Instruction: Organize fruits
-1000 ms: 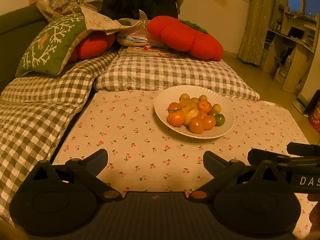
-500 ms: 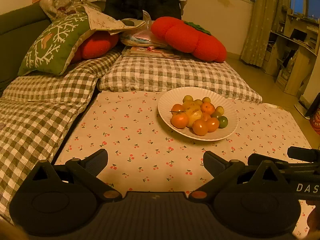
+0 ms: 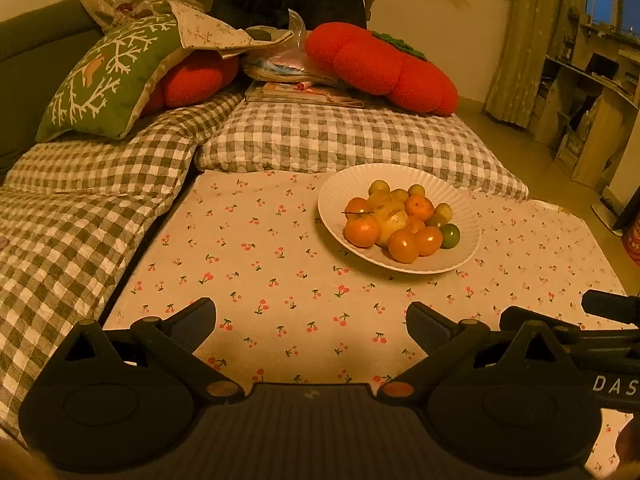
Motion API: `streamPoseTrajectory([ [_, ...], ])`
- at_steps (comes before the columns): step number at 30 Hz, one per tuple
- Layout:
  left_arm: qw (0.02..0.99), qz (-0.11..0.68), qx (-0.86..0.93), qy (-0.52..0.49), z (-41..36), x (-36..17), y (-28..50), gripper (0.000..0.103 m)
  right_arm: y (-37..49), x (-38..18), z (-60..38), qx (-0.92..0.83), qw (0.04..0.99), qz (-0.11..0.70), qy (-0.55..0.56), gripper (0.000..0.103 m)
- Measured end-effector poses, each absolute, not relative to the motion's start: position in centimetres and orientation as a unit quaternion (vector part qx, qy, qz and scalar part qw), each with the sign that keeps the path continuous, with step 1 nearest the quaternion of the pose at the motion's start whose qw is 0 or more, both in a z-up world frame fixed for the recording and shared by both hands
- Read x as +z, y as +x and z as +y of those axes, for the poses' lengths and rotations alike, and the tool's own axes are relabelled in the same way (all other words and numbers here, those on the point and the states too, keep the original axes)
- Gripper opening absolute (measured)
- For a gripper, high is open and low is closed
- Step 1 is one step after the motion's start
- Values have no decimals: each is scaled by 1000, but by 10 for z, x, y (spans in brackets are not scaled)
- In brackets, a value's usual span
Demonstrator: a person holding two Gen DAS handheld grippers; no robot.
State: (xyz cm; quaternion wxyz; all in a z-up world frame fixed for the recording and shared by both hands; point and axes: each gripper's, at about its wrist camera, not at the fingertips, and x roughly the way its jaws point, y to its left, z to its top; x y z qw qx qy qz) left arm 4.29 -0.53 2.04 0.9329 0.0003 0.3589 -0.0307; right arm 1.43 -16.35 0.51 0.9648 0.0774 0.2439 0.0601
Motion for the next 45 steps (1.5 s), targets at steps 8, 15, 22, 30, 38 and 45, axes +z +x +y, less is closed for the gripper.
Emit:
streamPoseTrajectory([
  [8, 933, 357, -29, 7, -6, 20, 43, 93, 15, 4, -163, 58, 965, 246, 77, 103],
  [15, 932, 360, -31, 5, -4, 19, 44, 93, 15, 4, -162, 57, 965, 246, 75, 103],
  [22, 931, 363, -33, 2, -3, 18, 44, 93, 15, 4, -162, 58, 964, 247, 75, 103],
  [30, 931, 365, -31, 5, -3, 18, 44, 93, 15, 3, -162, 58, 964, 248, 75, 103],
  [38, 930, 367, -30, 7, -3, 17, 44, 93, 15, 2, -161, 58, 964, 249, 74, 103],
  [45, 929, 369, -30, 7, -2, 16, 44, 93, 15, 1, -161, 57, 964, 249, 74, 103],
])
